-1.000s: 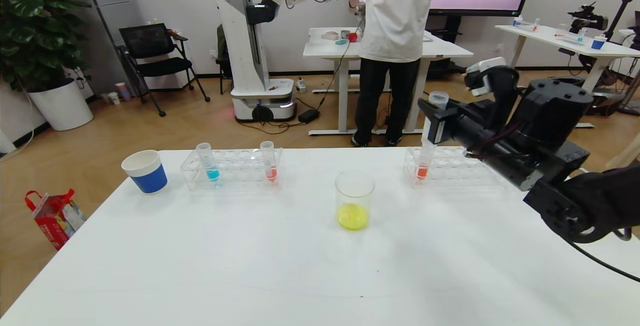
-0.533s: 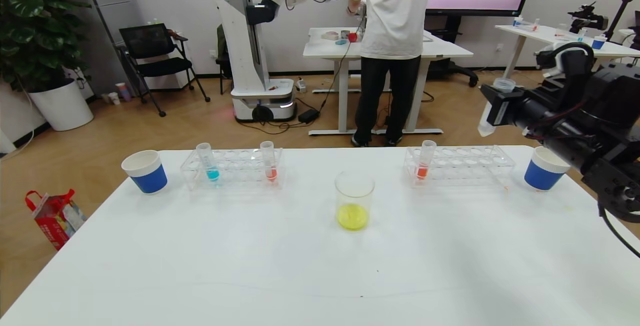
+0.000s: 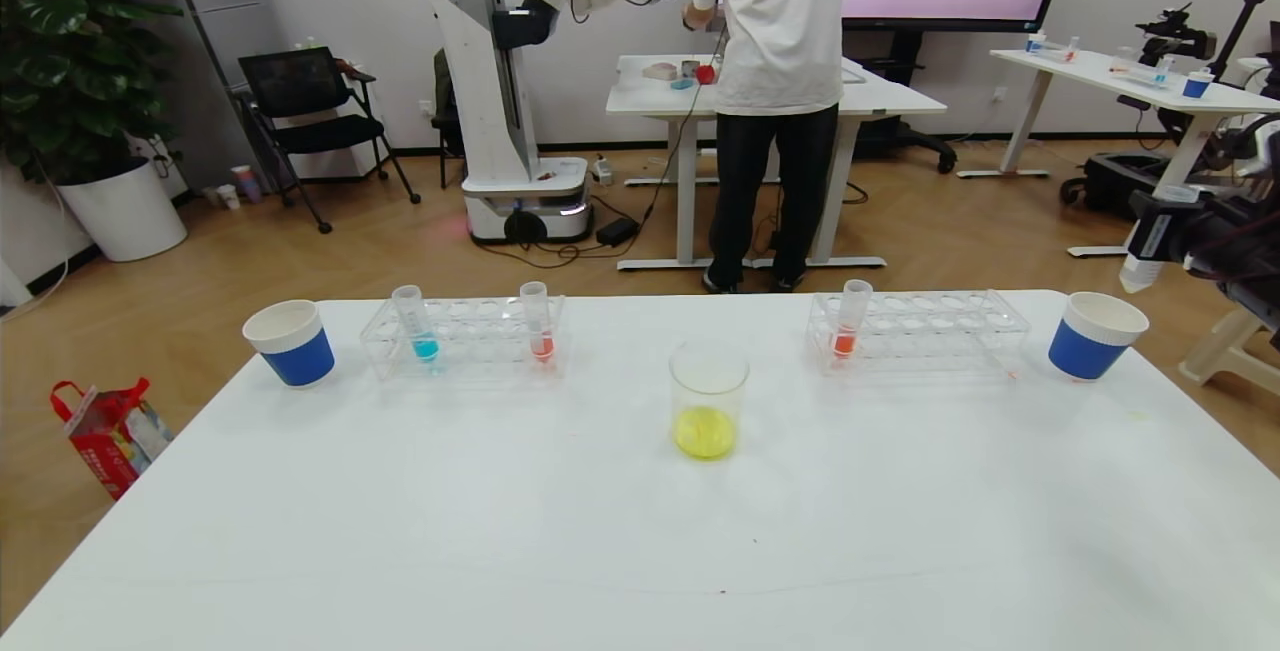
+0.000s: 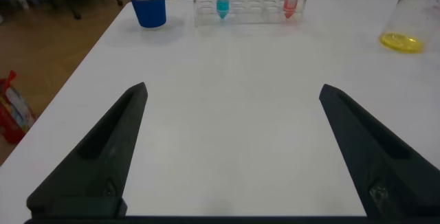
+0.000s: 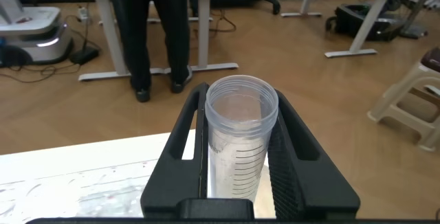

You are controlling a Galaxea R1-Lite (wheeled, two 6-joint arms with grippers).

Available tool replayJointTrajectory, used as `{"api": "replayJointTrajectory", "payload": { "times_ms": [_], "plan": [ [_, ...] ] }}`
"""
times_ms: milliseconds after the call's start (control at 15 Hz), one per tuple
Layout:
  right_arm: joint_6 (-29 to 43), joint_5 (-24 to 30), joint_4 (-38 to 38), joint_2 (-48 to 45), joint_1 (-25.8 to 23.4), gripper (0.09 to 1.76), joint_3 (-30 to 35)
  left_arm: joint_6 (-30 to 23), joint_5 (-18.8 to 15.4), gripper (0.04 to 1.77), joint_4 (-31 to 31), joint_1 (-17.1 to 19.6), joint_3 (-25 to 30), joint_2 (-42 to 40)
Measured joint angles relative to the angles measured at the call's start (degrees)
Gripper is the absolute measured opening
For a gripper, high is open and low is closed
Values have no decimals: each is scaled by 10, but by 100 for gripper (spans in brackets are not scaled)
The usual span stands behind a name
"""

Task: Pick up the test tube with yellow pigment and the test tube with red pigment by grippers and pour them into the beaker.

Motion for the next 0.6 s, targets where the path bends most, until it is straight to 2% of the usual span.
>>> {"api": "replayJointTrajectory", "payload": {
  "times_ms": [267, 467, 600],
  "plan": [
    [1, 5, -4, 41, -44, 51, -23, 0, 0, 174, 0, 0, 0, 0],
    [4, 7, -8, 66, -53, 51, -28, 0, 0, 174, 0, 0, 0, 0],
    [5, 9, -43, 84, -52, 51, -29, 0, 0, 174, 0, 0, 0, 0]
  ]
}}
